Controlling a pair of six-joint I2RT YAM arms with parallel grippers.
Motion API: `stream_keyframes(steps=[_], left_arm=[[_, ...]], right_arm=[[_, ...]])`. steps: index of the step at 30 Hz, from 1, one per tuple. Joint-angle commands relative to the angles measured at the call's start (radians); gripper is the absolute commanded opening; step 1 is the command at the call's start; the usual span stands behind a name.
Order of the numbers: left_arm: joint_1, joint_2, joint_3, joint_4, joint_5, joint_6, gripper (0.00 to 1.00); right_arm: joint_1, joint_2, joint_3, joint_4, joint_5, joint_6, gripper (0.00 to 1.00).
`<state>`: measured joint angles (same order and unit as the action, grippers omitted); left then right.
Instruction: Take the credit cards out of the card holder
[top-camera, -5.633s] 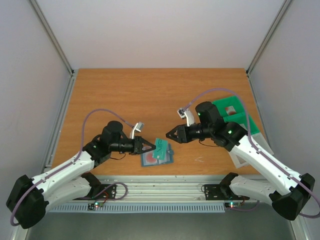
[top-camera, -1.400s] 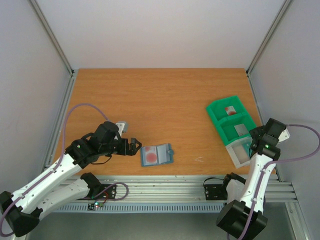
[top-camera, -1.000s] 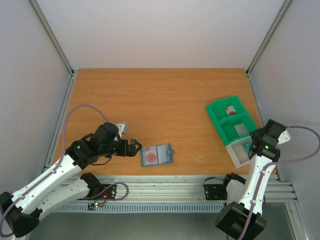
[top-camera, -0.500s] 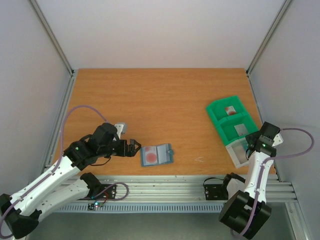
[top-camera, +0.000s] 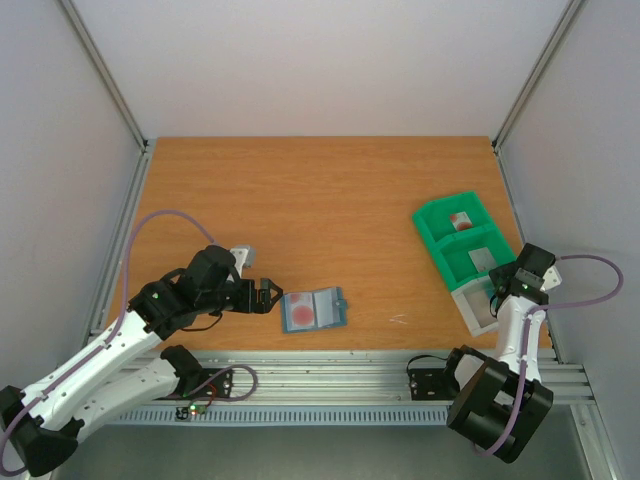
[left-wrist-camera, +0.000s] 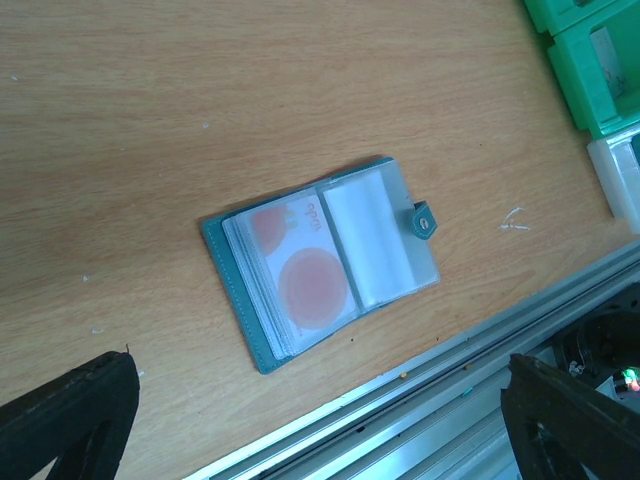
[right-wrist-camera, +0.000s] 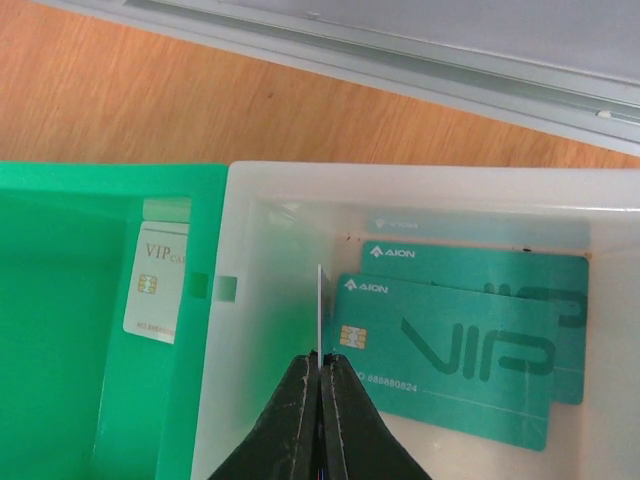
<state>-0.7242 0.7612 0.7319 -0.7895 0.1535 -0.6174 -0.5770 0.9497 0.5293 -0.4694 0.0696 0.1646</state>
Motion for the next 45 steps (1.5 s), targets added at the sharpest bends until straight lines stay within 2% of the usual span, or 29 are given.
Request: stream_keyframes(steps=[1,12,19,38,41,45], left_arm=[[0.002,-0.003,0.011,0.029,0.009,-0.002,0.99],[0.002,-0.026,0.039,-0.015,-0.027,0.008,1.00],[0.002,-0.033,0.035,-0.012,-0.024,0.002,0.99],[0.002,-0.033,0.004,-0.016,-0.038,-0.001,0.99],[0.002,-0.029,-0.002,-0.012,-0.035,-0.004,0.99],[0.002,-0.016,-0.011,-0.016,-0.047,-0.017,0.99]], right_arm=[[-0.005,0.016,-0.015,0.061,0.001,0.002,0.01],[-0.005,0.103,0.031,-0.003,0.023,-0.003,0.09],[-0.005,0.103,0.051,-0.048,0.054,0.011,0.19],[-0.005,0.110,0.210,-0.311,0.167,0.086,0.27],[-0.004,0.123,0.257,-0.364,0.144,0.101,0.26],[-0.004,0.097,0.287,-0.388,0.041,0.096,0.26]])
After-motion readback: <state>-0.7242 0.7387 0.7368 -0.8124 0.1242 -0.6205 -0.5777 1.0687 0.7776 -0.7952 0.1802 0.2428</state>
